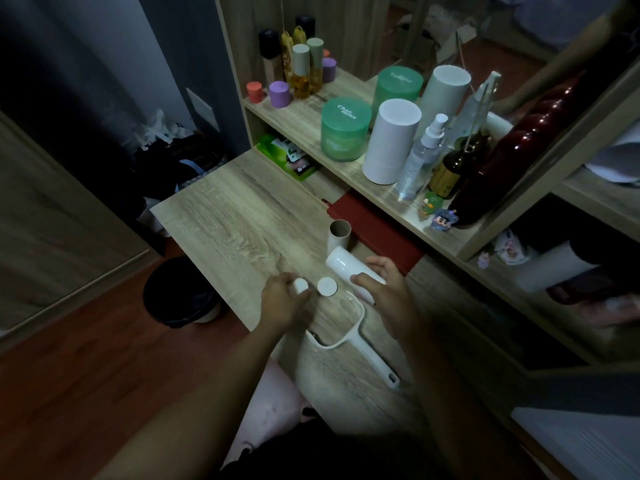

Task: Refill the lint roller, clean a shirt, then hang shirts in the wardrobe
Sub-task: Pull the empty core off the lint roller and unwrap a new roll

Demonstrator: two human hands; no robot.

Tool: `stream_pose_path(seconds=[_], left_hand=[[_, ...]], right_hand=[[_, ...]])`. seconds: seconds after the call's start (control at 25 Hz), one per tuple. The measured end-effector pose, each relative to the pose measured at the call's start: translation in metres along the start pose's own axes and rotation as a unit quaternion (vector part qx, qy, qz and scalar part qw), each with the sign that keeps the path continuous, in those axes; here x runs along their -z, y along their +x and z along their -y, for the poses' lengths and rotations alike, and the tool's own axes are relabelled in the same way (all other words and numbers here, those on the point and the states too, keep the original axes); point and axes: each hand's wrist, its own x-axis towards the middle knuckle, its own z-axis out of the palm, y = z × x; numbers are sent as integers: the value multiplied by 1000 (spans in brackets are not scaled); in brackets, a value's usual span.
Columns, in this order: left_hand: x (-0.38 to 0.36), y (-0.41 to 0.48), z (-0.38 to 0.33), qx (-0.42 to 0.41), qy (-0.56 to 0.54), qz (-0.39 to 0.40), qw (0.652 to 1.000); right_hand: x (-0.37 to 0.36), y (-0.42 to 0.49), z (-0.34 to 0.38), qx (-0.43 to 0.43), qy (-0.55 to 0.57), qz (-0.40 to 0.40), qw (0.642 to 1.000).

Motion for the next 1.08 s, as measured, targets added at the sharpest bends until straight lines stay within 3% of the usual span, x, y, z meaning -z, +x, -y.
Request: stream_pose_path(seconds=[0.24,0.44,0.64,0.84,1.08], left_hand=[[-13,-4,24,-101,162,86,978],[-4,-6,25,-104,105,87,985],[35,-1,27,-101,75,31,992],[130,33,82,-35,65,-78,994],[267,107,176,25,88,-108,990]], right_hand=[[5,-3,2,48,-26,-12,998],[1,-7,5,73,-51,-24,996],[-28,-4,11,115,-50,5,992],[-139,7,6,119,-76,80,987],[-313,21,-30,118,-119,97,981]])
